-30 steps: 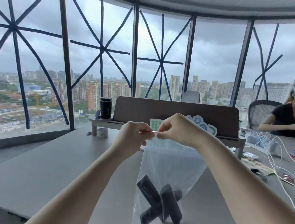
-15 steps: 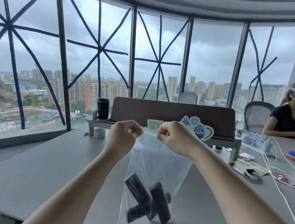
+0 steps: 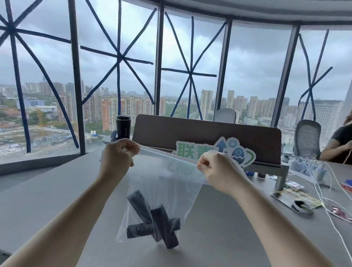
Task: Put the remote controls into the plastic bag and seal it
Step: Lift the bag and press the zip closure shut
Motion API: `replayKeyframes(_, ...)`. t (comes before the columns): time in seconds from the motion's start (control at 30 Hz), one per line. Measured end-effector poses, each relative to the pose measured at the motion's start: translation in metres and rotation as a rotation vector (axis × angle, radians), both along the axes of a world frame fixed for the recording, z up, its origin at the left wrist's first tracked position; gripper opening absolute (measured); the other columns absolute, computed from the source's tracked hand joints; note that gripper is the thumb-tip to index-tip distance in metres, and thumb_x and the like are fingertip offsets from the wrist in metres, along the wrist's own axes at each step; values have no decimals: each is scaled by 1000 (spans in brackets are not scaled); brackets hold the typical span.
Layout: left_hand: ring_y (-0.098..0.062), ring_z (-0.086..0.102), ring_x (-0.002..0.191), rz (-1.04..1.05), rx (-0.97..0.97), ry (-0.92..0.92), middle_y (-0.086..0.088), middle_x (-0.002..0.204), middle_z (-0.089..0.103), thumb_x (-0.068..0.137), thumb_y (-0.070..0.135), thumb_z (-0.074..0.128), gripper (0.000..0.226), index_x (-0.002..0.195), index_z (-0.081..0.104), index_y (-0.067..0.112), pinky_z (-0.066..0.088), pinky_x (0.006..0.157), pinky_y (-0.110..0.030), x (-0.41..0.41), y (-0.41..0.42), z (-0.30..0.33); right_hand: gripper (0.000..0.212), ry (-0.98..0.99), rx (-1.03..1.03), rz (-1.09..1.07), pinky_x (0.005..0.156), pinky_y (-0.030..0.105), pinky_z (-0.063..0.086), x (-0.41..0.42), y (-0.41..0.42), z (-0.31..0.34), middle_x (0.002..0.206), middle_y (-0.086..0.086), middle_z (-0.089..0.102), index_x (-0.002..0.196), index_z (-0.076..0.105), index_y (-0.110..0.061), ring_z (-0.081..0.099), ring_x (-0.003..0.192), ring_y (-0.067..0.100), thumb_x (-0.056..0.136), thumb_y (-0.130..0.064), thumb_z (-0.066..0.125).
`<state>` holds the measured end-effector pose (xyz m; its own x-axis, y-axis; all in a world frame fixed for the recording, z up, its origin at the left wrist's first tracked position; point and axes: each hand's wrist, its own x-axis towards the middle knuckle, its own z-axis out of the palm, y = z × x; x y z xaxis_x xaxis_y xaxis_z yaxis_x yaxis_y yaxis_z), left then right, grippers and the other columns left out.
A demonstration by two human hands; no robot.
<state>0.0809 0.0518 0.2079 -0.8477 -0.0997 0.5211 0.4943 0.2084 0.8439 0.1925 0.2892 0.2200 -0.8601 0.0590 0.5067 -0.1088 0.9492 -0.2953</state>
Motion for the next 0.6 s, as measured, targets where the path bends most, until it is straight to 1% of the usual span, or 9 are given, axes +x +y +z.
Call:
replayKeyframes(0.1,-8,47,34,-6,16,0,-13,56,62,79,10,68,25,59,66,24,44,55,-29,-4,-5,-1,18,-6,7,27,69,32,42,2,-1,2,79,-11,54,77,57,-22,55,79,16,95,-26,56)
replayKeyframes(0.2,-11,46,34,-38,44,-11,-14,59,62,80,10,68,29,57,67,28,41,51,-28,-9,-10,-2,22,21,15,22,71,36,48,2,-2,6,78,-5,56,78,62,-14,58,77,20,95,-27,57)
replayKeyframes(0.27,-13,46,35,-59,70,-24,-13,59,61,80,8,66,28,58,67,26,39,49,-27,-15,-13,-4,23,69,27,27,72,37,50,-4,-2,9,79,-2,58,77,63,-13,59,76,21,94,-28,59)
replayKeyframes(0.33,-12,49,36,-73,84,-52,-8,61,61,81,4,64,27,61,65,22,38,44,-24,-26,-15,-8,25,110,17,32,69,37,49,-18,-2,10,78,-2,58,76,63,-11,58,73,20,93,-29,61)
replayKeyframes(0.43,-11,58,39,-93,104,-136,-1,68,63,85,2,58,25,68,64,19,41,36,-20,-52,-20,-24,29,125,-10,29,63,34,44,-59,-6,-1,70,0,57,72,61,-7,54,69,21,91,-29,64)
replayKeyframes(0.53,-19,69,52,-131,154,-233,1,77,65,89,7,57,17,76,63,17,51,41,-23,-94,-24,-35,30,144,-44,11,60,34,42,-118,-13,-15,64,2,56,69,56,-9,54,67,25,91,-28,65)
replayKeyframes(0.6,-22,71,57,-118,199,-254,0,79,66,89,9,58,16,77,63,16,55,45,-27,-127,-25,-35,29,164,-95,-6,57,34,44,-158,-20,-17,58,1,58,70,55,-10,56,63,28,91,-29,64)
